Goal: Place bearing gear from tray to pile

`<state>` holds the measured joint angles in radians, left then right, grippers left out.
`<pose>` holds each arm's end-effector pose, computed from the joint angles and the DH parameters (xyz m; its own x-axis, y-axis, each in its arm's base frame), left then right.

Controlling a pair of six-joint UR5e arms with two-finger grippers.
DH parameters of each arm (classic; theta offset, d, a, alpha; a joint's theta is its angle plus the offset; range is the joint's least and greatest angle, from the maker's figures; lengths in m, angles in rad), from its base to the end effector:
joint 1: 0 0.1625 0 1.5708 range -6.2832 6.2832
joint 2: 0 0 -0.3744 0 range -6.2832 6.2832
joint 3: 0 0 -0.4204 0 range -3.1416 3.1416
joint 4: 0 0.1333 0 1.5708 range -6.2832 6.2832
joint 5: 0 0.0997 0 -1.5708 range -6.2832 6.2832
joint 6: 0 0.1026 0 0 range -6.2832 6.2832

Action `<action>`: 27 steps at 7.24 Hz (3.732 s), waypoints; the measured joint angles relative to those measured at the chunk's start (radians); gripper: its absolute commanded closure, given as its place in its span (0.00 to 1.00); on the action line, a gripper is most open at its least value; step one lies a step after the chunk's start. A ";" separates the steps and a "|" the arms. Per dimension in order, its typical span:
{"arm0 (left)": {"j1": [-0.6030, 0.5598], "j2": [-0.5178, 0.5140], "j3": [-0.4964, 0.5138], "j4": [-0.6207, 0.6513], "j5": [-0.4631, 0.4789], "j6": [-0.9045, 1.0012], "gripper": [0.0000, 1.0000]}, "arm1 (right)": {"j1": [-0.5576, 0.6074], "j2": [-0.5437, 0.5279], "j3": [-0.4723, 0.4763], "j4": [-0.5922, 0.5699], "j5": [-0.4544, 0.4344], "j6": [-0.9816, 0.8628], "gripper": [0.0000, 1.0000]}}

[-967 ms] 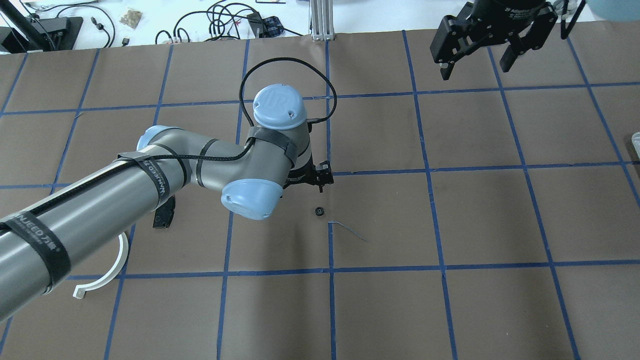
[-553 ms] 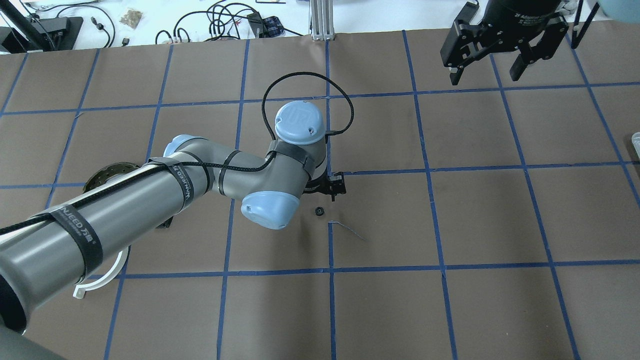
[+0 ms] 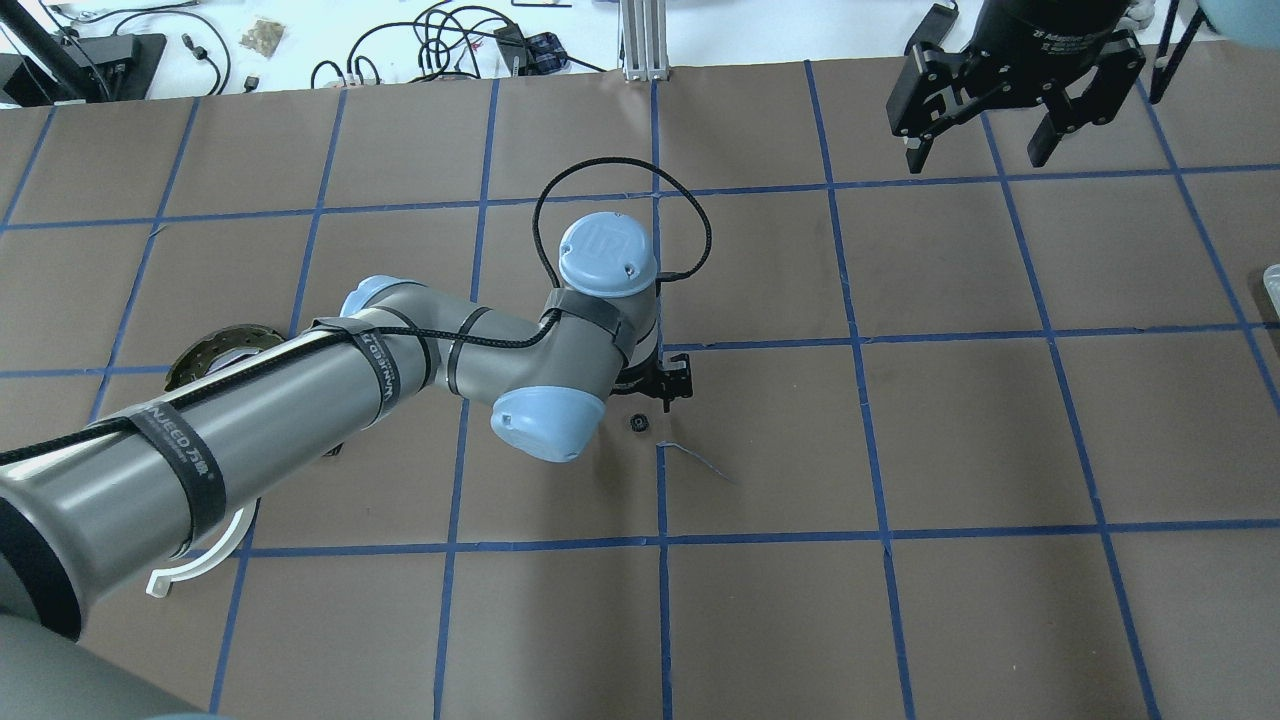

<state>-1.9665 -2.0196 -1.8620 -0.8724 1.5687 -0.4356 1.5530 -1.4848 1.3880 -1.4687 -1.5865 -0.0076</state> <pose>-0.3422 -0.4729 0.1097 -0.9991 -0.0396 -0.0157 -0.0402 0.9984 0.0386 0.1219 -0.5520 0.4730 -0.9998 0.0101 0.0157 0.0102 0.9999 0.0054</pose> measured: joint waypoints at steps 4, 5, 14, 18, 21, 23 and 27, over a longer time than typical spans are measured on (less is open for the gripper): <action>0.000 -0.009 0.000 0.001 -0.003 -0.005 0.77 | 0.004 -0.009 0.000 -0.001 0.013 0.000 0.00; 0.000 -0.009 0.001 0.001 -0.005 -0.005 0.81 | 0.005 -0.009 -0.001 -0.003 0.014 0.000 0.00; 0.100 0.055 0.001 -0.050 -0.003 0.161 0.83 | 0.007 -0.014 0.008 0.000 0.012 0.005 0.00; 0.395 0.158 -0.009 -0.208 0.011 0.509 0.83 | 0.007 -0.027 0.026 -0.004 0.012 0.004 0.00; 0.600 0.170 -0.037 -0.230 0.063 0.688 0.83 | 0.007 -0.028 0.028 -0.005 0.012 0.004 0.00; 0.702 0.183 -0.093 -0.227 0.091 0.823 0.83 | 0.007 -0.031 0.029 -0.005 0.014 0.004 0.00; 0.829 0.203 -0.160 -0.202 0.095 0.941 0.83 | 0.009 -0.036 0.033 -0.003 0.014 0.004 0.00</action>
<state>-1.1372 -1.8171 -2.0223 -1.0742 1.6636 0.5056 1.5621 -1.5210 1.4214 -1.4712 -1.5727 -0.0031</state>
